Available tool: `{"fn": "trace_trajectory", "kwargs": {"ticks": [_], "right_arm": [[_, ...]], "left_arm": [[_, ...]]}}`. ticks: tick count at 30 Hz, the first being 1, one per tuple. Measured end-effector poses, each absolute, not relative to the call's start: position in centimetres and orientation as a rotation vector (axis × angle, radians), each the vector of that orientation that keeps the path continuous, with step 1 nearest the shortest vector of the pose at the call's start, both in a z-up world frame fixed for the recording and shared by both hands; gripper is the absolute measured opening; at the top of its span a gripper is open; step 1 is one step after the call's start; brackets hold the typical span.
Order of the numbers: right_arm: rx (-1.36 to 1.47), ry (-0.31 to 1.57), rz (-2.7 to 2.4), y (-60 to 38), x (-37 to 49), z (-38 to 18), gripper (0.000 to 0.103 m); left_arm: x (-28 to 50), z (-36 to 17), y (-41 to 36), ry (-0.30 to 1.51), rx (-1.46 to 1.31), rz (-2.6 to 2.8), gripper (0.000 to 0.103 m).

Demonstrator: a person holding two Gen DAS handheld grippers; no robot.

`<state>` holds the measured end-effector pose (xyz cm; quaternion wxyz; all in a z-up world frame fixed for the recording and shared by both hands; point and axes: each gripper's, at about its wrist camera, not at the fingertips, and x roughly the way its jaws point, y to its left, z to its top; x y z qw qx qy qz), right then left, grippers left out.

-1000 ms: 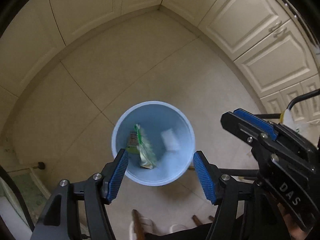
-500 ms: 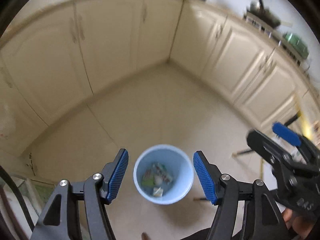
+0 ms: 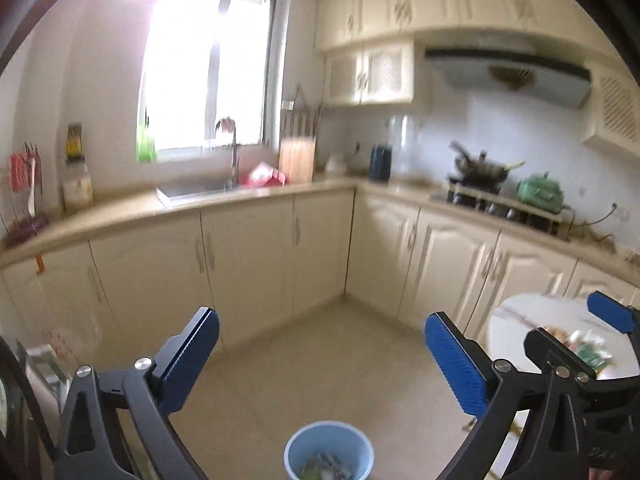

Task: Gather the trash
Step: 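Move both tools back toward the table, then grasp the red snack bar wrapper with the left gripper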

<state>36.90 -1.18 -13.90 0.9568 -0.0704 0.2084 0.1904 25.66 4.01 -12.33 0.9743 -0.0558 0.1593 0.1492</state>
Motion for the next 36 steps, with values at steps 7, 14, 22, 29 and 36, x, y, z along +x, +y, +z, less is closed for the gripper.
{"fn": "trace_trajectory", "kwargs": {"ticks": [7,14,22,29,36], "right_arm": [[-0.107,0.299,0.276,-7.4,28.2,-7.8,0.103],[-0.071,0.229,0.184,-12.5,21.6,-4.7,0.103],[-0.060,0.185,0.123,-15.6,17.6,-3.1,0.103],[-0.031,0.177,0.095,-18.1,17.5,-2.7,0.103],[-0.003,0.199,0.060,-20.4,18.8,-3.8,0.103]], "left_arm": [[18.7,-11.1,-4.8,0.194,-0.056,0.256,0.102],[10.0,-16.7,-7.8,0.123,0.000,0.192,0.102],[1.5,-17.4,-6.7,0.072,0.014,0.136,0.102],[0.7,-17.6,-7.3,0.073,0.036,0.120,0.102],[5.4,-16.4,-7.9,0.102,0.040,0.088,0.102]]}}
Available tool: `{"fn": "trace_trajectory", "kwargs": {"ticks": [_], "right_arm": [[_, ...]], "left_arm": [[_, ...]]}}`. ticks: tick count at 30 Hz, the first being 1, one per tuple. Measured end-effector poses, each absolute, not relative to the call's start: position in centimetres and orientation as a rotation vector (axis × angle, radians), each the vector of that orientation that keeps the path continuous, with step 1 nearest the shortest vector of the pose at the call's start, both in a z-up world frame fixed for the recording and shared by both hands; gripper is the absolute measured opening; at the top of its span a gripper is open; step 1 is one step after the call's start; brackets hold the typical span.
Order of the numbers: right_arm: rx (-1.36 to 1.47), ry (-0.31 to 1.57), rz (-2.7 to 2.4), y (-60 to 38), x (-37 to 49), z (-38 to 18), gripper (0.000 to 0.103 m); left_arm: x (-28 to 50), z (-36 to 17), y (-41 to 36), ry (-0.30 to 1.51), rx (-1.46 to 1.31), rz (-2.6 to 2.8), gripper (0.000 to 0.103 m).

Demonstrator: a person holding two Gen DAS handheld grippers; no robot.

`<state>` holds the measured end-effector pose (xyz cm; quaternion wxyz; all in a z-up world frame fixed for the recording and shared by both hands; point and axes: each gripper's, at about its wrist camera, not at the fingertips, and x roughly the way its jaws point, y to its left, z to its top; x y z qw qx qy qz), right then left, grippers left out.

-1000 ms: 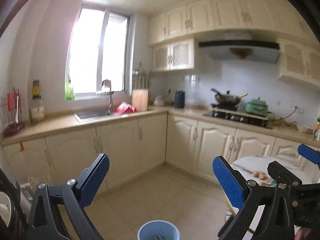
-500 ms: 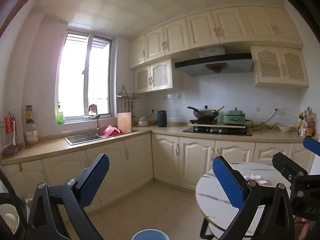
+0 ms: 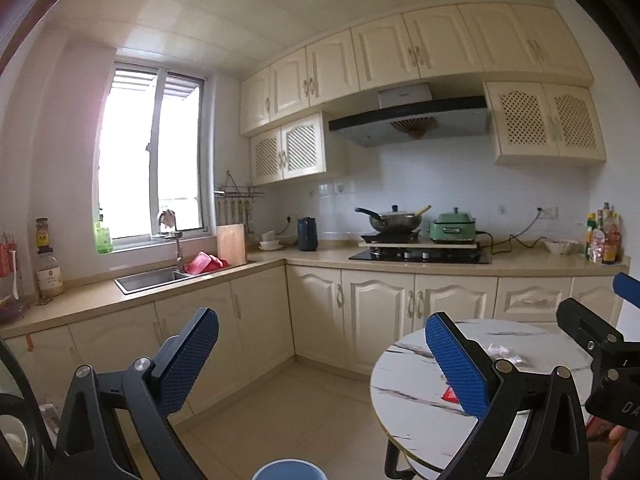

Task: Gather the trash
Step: 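Grasp the red snack bar wrapper with the left gripper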

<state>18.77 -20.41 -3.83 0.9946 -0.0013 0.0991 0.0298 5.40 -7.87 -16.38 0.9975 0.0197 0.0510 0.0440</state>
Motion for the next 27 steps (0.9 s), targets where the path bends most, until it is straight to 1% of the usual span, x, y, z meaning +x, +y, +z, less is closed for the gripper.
{"fn": "trace_trajectory", "kwargs": {"ticks": [4,11,18,27], "right_arm": [[0.016,0.227,0.014,-22.7,19.7,-4.9,0.103],[0.061,0.295,-0.135,-29.4,21.5,-7.7,0.103],[0.139,0.417,-0.231,-35.5,25.0,-12.2,0.103],[0.165,0.623,-0.229,-38.6,30.8,-19.7,0.103]], "left_arm": [[10.4,-15.2,-8.5,0.157,0.051,0.030,0.102],[18.7,-16.0,-10.2,0.317,0.043,-0.039,0.102],[27.7,-18.7,-14.4,0.521,0.113,-0.153,0.102],[39.6,-23.1,-20.7,0.754,0.202,-0.279,0.102]]}}
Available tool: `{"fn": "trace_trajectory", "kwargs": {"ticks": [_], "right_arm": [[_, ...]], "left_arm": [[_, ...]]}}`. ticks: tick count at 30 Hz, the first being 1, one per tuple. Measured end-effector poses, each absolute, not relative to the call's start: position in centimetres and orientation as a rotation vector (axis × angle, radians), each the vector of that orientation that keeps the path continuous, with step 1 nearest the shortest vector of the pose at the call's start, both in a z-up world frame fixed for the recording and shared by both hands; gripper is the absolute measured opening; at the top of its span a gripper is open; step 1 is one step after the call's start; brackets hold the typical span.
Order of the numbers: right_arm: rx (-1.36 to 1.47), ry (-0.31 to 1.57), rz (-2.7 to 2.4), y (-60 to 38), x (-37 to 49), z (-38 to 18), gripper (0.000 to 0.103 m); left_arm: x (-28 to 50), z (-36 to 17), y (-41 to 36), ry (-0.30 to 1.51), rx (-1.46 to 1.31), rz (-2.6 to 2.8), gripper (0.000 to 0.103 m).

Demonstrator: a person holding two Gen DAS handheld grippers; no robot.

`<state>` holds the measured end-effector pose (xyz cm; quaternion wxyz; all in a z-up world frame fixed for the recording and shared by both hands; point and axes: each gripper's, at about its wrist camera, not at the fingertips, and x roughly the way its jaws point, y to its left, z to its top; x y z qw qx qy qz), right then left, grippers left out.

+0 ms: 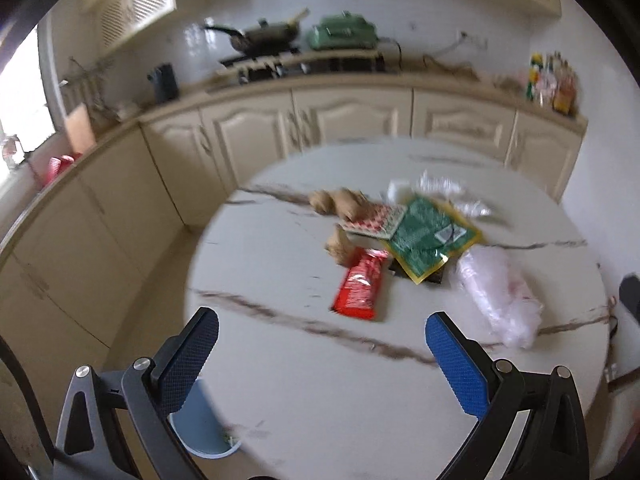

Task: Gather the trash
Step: 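Grasp the red snack bar wrapper with the left gripper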

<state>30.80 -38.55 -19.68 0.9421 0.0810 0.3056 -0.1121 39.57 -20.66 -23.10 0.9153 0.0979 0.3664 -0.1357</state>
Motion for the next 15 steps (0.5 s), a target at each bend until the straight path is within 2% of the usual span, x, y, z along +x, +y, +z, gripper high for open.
{"fn": "trace_trajectory", "kwargs": {"ticks": [7,11,13,15], "right_arm": [[0.189,0.725,-0.195,-39.6,33.9,-24.0,0.103],[0.193,0.742,-0.184,-39.7,35.1,-25.0,0.103],[0.196,0.746,-0.180,-39.7,35.7,-25.1,0.103],[0.193,0.753,-0.169,-39.4,36.3,-25.3,0.103]], "left_arm": [[46.8,-25.9,-22.0,0.884,0.209,-0.311,0.099],[48.6,-26.8,-22.2,0.928,0.200,-0.339,0.069],[49.1,-27.1,-22.1,0.916,0.185,-0.371,0.061],[49.2,-27.1,-22.1,0.908,0.179,-0.394,0.034]]}}
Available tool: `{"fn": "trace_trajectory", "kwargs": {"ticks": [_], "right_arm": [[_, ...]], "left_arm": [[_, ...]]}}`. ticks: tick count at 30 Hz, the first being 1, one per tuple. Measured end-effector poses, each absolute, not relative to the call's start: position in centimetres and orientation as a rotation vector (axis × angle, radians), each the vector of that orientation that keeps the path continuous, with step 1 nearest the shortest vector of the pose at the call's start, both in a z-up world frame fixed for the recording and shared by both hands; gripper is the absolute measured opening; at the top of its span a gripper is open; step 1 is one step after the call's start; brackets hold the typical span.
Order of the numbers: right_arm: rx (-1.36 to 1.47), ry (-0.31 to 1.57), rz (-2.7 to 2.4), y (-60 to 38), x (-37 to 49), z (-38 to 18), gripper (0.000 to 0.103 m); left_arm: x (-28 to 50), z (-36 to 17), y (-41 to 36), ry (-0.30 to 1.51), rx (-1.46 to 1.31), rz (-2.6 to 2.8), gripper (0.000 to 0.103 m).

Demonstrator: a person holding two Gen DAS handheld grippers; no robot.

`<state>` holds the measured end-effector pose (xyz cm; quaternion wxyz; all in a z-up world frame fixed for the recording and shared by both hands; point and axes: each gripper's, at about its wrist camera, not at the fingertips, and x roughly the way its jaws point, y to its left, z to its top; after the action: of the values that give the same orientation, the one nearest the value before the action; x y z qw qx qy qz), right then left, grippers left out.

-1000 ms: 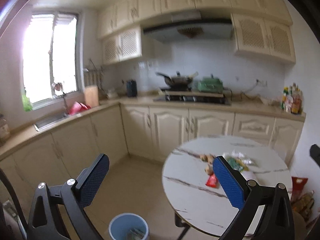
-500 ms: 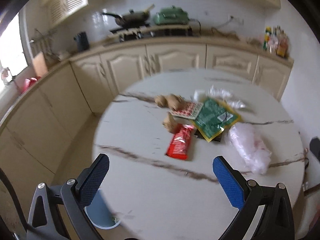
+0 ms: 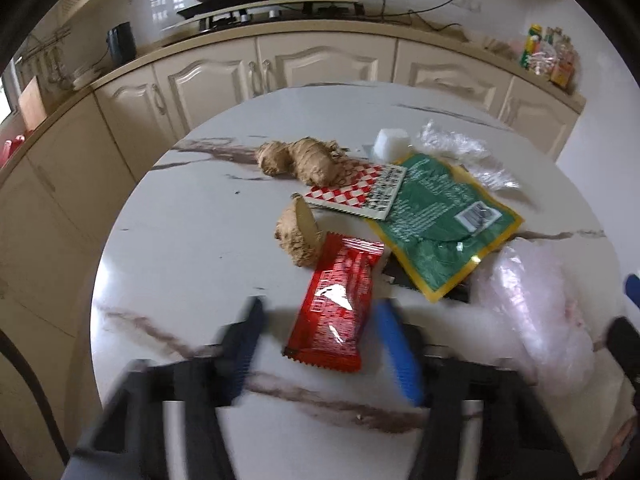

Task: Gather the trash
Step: 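Grasp the red snack bar wrapper with the left gripper, then grasp the clear plastic bag with the right gripper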

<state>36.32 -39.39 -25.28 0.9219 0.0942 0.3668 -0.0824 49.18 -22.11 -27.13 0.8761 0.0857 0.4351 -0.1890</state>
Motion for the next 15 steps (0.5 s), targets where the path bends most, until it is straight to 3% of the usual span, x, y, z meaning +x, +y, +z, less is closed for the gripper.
{"fn": "trace_trajectory", "kwargs": {"ticks": [4,5,6,13,14,15], "right_arm": [[0.189,0.763,-0.129,-38.3,37.4,-25.6,0.103],[0.187,0.767,-0.114,-37.9,37.7,-25.8,0.103],[0.184,0.771,-0.103,-37.5,38.1,-26.0,0.103],[0.143,0.863,-0.069,-35.2,41.3,-28.1,0.102],[0.143,0.866,-0.071,-35.1,41.3,-28.3,0.098],[0.151,0.867,-0.061,-35.1,41.4,-28.5,0.081]], "left_arm": [[48.0,-26.9,-20.8,0.902,0.159,-0.412,0.025],[47.6,-26.7,-20.5,0.899,0.153,-0.422,0.010],[47.2,-26.6,-20.1,0.899,0.146,-0.423,0.008],[43.6,-24.9,-17.2,0.893,0.125,-0.462,0.007],[43.2,-24.7,-16.9,0.893,0.120,-0.471,0.007],[42.8,-24.6,-16.4,0.896,0.108,-0.492,0.007]]}}
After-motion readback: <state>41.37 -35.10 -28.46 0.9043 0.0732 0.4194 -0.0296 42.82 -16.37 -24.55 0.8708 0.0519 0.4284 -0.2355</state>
